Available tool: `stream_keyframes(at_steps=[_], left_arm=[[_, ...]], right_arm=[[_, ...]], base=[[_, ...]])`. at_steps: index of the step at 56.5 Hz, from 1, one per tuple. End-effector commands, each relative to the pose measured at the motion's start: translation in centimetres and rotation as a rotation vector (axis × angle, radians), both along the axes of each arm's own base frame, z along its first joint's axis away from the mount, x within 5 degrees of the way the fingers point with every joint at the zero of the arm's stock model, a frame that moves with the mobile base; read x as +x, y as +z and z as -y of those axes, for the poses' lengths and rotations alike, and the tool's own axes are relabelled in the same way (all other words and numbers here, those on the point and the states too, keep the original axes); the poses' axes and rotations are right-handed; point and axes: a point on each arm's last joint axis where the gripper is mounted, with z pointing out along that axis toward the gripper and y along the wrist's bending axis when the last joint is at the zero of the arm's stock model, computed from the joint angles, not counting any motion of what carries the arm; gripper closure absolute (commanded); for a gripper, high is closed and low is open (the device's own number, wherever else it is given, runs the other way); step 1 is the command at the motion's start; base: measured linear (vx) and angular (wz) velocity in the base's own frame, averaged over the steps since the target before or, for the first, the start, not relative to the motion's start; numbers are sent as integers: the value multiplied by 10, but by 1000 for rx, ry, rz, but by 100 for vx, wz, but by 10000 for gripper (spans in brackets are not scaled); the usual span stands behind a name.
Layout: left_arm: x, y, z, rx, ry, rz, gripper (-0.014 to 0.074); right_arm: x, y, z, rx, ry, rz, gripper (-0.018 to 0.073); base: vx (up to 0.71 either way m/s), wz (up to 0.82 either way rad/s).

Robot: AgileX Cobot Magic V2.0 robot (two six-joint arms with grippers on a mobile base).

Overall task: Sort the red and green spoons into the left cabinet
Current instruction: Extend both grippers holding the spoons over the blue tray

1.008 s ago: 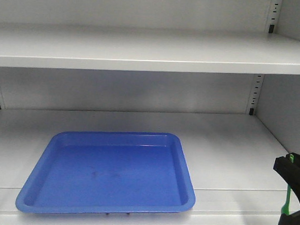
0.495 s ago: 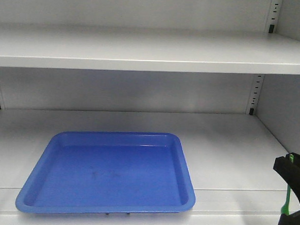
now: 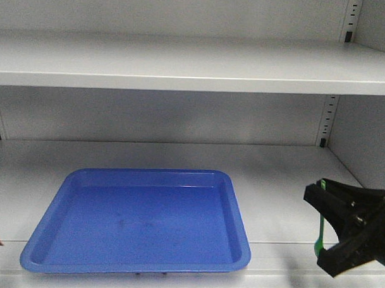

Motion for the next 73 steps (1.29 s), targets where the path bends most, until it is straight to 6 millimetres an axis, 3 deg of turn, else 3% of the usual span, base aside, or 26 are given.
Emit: stream_keyframes(at_steps=[1,17,33,44,61,73], left_arm=[[12,19,4,-107,-81,26,566],[68,11,27,-79,-141,-100,597],[120,-2,51,-44,-87,-245,597],[147,-5,60,-54,-25,-283,597],[162,-25,69,-73,-80,-298,586],[170,-38,71,-69,-86,-329,463]], right_arm=[[11,26,-14,66,80,73,562],[57,24,-90,-126,93,-22,558],[102,15,-133,-181,66,-74,548],[125,12,-143,-159,27,-106,543],[132,4,-139,-178,-25,-147,514],[131,6,-141,-167,-6,-137,381]], base=[[0,0],[0,0],[0,0],[0,0],[0,0],[0,0]])
